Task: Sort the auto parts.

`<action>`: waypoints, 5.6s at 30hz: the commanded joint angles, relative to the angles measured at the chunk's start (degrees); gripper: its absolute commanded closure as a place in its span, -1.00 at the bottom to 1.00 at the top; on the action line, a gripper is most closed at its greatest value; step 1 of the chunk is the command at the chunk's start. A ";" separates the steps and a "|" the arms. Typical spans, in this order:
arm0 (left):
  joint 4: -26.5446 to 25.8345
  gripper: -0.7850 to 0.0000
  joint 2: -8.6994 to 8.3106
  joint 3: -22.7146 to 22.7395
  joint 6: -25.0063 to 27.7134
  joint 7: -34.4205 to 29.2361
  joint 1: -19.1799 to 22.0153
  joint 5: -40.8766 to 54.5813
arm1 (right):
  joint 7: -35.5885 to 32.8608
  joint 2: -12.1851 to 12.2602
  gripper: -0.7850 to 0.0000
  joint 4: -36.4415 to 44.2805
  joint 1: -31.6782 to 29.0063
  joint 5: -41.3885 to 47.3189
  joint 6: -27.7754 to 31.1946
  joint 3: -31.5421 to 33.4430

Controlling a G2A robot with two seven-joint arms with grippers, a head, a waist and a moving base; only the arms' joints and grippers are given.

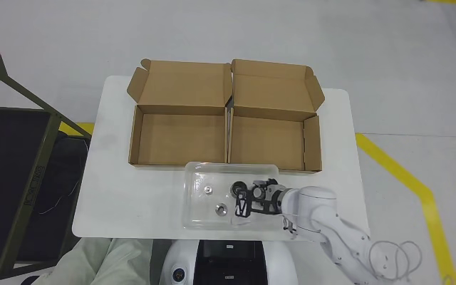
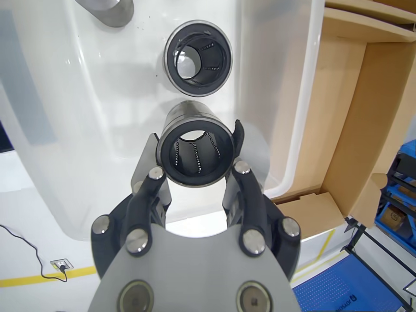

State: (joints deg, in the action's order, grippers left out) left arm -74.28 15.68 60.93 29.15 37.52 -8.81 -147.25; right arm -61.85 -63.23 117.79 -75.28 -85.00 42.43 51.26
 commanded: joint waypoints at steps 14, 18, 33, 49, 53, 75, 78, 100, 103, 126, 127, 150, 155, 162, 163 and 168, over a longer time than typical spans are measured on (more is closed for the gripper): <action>0.00 -1.00 0.00 0.00 0.00 0.00 0.00 0.00 | 2.36 2.28 1.00 12.18 -3.37 -2.76 -4.12 3.68; 0.00 -1.00 0.00 0.00 0.00 0.00 0.00 0.00 | 7.58 2.37 1.00 12.19 -3.83 -3.00 -6.59 5.59; 0.00 -1.00 0.00 0.00 0.00 0.00 0.00 0.00 | 27.37 0.68 1.00 4.24 3.67 2.09 -11.49 4.73; 0.00 -1.00 0.00 0.00 0.00 0.00 0.00 0.00 | 37.42 -1.06 1.00 0.96 11.83 10.14 -13.98 5.50; 0.00 -1.00 0.00 0.00 0.00 0.00 0.00 0.00 | 40.24 -1.37 1.00 0.39 13.27 12.45 -13.78 6.14; 0.00 -1.00 0.00 0.00 0.00 0.00 0.00 0.00 | 51.66 -1.59 1.00 4.18 12.43 13.14 -12.24 10.40; 0.00 -1.00 0.00 0.00 0.00 0.00 0.00 0.00 | 52.51 -1.58 1.00 5.50 11.98 12.37 -11.81 10.57; 0.00 -1.00 0.00 0.00 0.00 0.00 0.00 0.00 | 55.22 -1.76 1.00 7.84 9.29 8.38 -10.58 9.57; 0.00 -1.00 0.00 0.00 0.00 0.00 0.00 0.00 | 55.32 -1.83 1.00 7.09 9.32 8.10 -10.27 9.22; 0.00 -1.00 0.00 0.00 0.00 0.00 0.00 0.00 | 47.85 -2.24 1.00 -3.56 9.33 11.95 -11.43 9.61; 0.00 -1.00 0.00 0.00 0.00 0.00 0.00 0.00 | 47.42 -2.23 1.00 -3.82 9.23 12.03 -11.57 9.74; 0.00 -1.00 0.00 0.00 0.00 0.00 0.00 0.00 | 36.60 -3.79 1.00 -21.20 14.19 14.06 -16.25 5.70; 0.00 -1.00 0.00 0.00 0.00 0.00 0.00 0.00 | 34.92 -4.52 1.00 -25.36 16.01 14.56 -17.35 3.68; 0.00 -1.00 0.00 0.00 0.00 0.00 0.00 0.00 | 33.22 -5.92 1.00 -31.59 18.79 15.78 -19.56 0.36; 0.00 -1.00 0.00 0.00 0.00 0.00 0.00 0.00 | 33.00 -6.12 1.00 -32.35 19.14 15.88 -19.84 -0.06; 0.00 -1.00 0.00 0.00 0.00 0.00 0.00 0.00 | 32.44 -7.03 1.00 -35.35 20.91 16.25 -20.76 -1.83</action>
State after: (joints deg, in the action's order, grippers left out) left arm -74.28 15.68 60.93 29.15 37.52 -8.81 -147.25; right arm -29.19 -70.07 83.08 -54.77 -68.81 21.90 49.78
